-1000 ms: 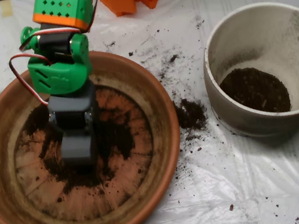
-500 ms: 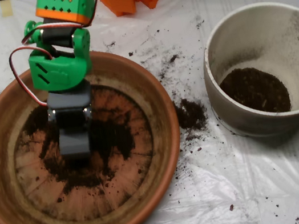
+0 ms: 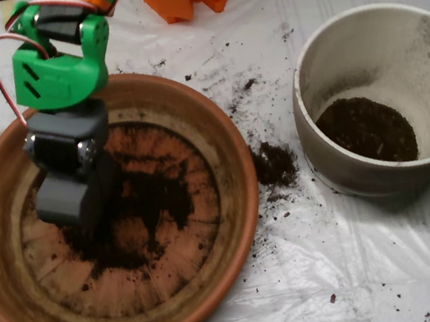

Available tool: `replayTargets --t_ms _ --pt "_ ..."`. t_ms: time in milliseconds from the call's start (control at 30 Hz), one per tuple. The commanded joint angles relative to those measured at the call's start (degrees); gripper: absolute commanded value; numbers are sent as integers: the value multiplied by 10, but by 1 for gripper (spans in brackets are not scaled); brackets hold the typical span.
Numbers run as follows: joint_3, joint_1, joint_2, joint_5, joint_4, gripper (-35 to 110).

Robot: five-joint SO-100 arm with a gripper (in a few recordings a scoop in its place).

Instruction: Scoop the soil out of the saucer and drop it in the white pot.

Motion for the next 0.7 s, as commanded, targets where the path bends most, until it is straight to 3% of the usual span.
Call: replayTargets --t_ms 0,333,667 --pt "-9 -27 135 25 32 -1" --pt "-97 -166 265 84 182 -1" --pt "-175 -319 296 75 253 -1"
